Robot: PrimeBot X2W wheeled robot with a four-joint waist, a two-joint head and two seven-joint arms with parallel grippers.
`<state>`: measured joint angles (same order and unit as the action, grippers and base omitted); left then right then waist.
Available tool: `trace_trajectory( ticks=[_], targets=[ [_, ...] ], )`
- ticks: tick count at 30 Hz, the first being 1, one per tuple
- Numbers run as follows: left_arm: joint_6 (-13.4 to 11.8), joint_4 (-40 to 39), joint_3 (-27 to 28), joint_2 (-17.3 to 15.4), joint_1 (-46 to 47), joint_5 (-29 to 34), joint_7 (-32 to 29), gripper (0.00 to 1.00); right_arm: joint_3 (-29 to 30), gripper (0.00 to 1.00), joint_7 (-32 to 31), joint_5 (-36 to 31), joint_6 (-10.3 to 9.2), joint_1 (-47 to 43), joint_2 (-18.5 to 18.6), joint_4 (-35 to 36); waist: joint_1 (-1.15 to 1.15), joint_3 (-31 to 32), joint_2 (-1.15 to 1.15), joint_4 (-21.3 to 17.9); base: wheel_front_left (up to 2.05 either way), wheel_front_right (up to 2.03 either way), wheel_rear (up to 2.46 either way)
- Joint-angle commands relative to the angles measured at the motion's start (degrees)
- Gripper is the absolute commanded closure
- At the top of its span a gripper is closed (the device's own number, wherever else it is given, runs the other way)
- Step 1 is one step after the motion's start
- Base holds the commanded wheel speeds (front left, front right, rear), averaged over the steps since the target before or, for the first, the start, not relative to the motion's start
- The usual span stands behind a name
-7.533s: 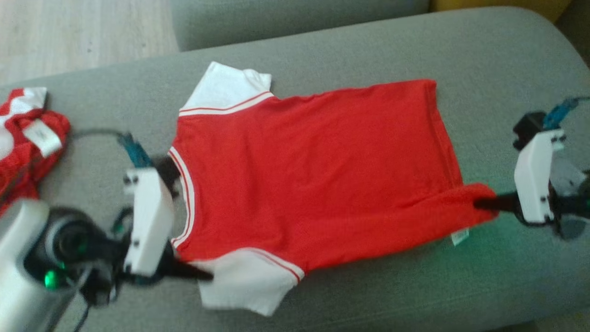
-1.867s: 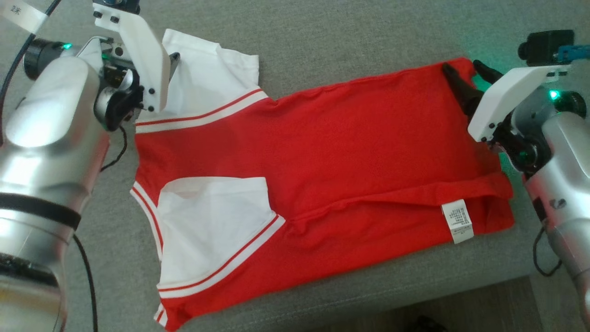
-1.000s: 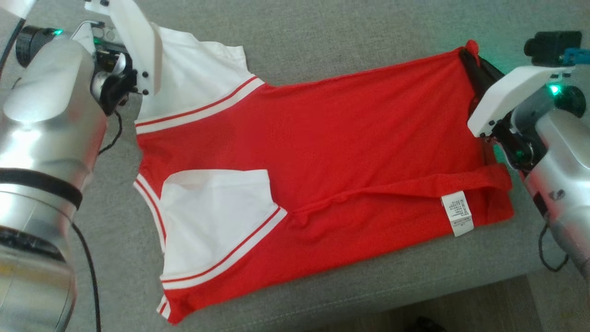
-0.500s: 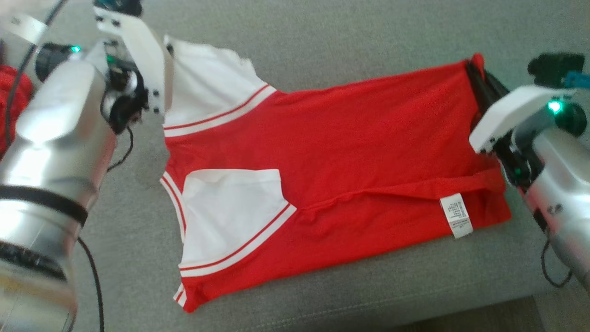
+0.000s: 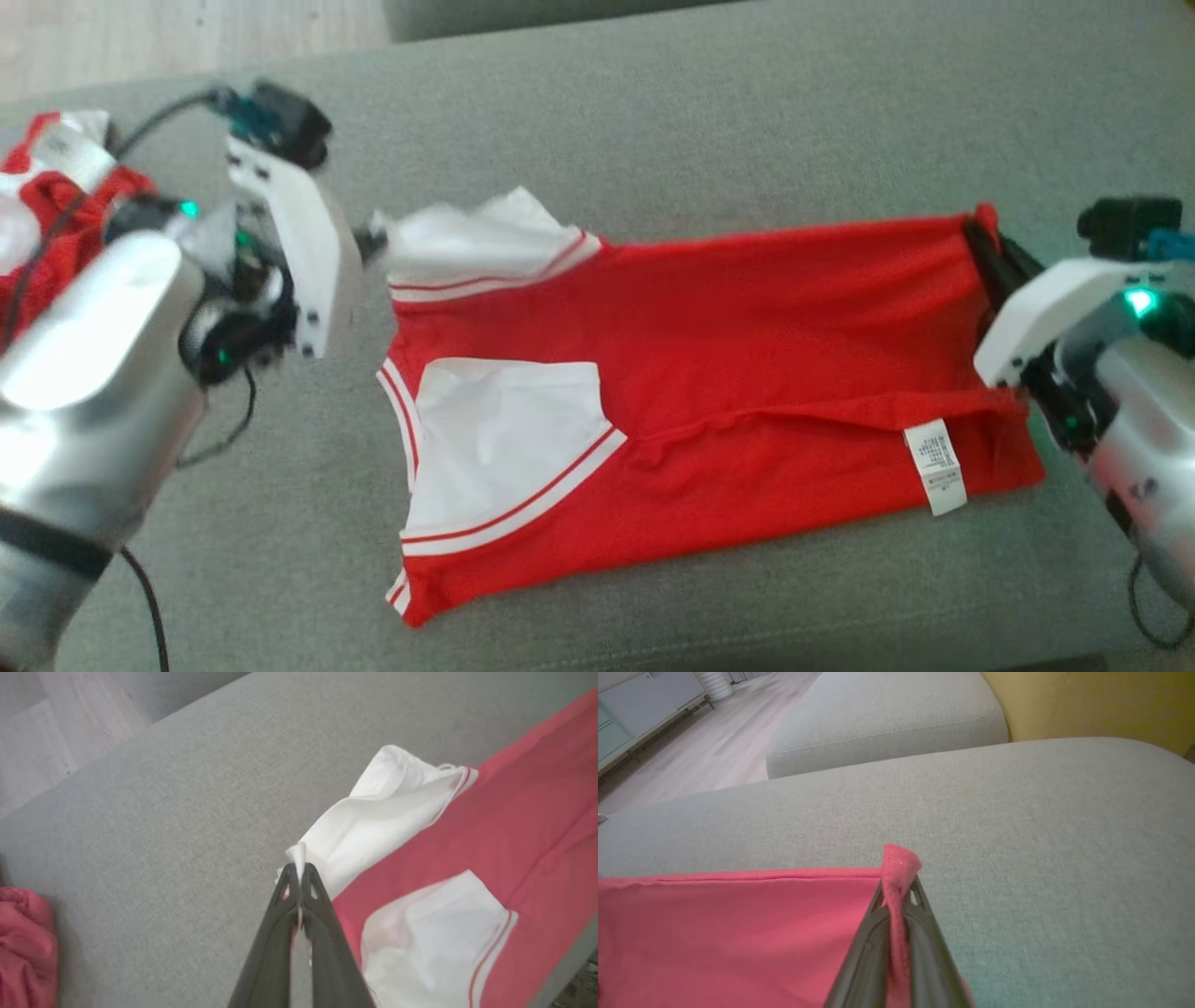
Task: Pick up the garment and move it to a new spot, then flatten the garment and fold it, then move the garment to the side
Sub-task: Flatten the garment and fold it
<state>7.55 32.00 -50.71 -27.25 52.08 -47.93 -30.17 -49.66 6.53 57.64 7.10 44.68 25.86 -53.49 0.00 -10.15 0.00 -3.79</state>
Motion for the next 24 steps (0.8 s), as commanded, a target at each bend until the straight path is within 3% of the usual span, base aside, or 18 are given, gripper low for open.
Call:
trace_trajectory(
  ticks=[1, 9, 14, 24],
  targets=[
    [-0.1, -3.3, 1.8, -3.3, 1.4, -1.0, -1.6, 1.00, -0.6, 1.00, 0.1, 0.7, 0.39, -1.3, 1.4, 0.6, 0.00, 1.0, 0.00, 0.6, 0.00, 0.00, 0.00],
    [-0.3, -17.9, -0.5, -9.1, -4.6, -8.2, -12.7, 1.00, -4.5, 1.00, -2.7, 1.8, 0.39, -2.3, 3.7, 0.6, 0.00, 2.7, 0.00, 1.5, 0.00, 0.00, 0.00],
    [-2.2, -24.9, -0.8, -12.2, -7.2, -11.6, -17.9, 1.00, -7.5, 1.00, -5.3, 2.1, 0.39, -2.0, 5.4, 1.6, 0.00, 3.2, 0.00, 1.4, 0.00, 0.00, 0.00],
    [-4.8, -31.5, -1.8, -14.1, -11.5, -16.0, -22.2, 1.00, -15.3, 1.00, -11.4, 2.7, 0.39, -0.7, 9.8, 6.1, 0.00, 3.1, 0.00, 0.5, 0.00, 0.00, 0.00]
  ],
)
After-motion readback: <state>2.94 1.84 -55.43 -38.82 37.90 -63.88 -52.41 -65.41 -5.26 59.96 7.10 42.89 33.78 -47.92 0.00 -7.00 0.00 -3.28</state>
